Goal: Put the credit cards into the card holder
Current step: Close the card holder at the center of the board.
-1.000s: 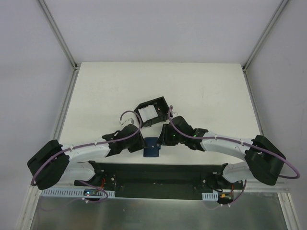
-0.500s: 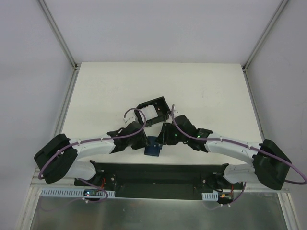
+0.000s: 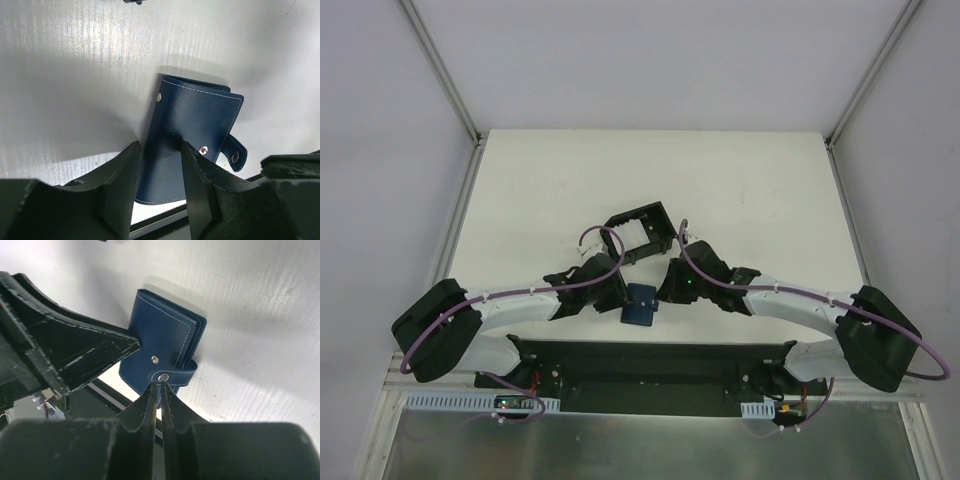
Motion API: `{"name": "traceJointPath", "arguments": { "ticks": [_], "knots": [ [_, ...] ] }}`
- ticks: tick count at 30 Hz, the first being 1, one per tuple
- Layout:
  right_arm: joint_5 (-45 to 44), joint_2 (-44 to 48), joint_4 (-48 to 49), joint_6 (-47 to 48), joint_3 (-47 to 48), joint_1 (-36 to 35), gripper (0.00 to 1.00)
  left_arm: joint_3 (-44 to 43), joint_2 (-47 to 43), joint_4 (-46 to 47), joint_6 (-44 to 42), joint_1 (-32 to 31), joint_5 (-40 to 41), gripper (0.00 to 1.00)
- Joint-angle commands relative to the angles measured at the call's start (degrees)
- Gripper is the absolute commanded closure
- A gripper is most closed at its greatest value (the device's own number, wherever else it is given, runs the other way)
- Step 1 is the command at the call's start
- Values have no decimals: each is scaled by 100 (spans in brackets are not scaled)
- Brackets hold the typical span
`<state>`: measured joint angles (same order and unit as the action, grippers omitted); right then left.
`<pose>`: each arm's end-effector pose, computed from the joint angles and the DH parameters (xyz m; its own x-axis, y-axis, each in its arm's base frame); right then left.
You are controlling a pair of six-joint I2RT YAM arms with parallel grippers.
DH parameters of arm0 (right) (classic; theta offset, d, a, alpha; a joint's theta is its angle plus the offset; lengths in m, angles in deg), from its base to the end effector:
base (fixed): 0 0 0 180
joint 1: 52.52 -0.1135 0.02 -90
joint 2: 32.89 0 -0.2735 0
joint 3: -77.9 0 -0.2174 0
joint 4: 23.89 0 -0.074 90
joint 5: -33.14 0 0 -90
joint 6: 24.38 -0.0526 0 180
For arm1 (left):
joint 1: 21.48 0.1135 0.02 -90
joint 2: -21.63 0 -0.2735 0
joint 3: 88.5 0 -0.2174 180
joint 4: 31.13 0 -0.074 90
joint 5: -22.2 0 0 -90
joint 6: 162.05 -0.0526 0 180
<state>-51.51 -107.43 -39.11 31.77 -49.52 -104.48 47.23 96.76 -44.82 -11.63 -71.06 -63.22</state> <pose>0.1498 0.1994 0.2194 -0.7716 -0.0861 -0.6303 -0.4818 0.7261 0.4906 0.1501 -0.1697 0.1776 -0.8524 -0.3361 -0.4005 -0.0392 0.8049 -0.5921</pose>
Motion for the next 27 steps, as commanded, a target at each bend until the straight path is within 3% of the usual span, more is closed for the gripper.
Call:
{"name": "traceJointPath", "arguments": {
  "ticks": [1, 27],
  "knots": [
    [99, -235, 96, -131, 62, -15, 91, 206, 160, -611, -189, -43, 52, 61],
    [362, -1185, 571, -61, 431, -138, 89, 188, 212, -602, -347, -51, -150, 60]
  ]
}}
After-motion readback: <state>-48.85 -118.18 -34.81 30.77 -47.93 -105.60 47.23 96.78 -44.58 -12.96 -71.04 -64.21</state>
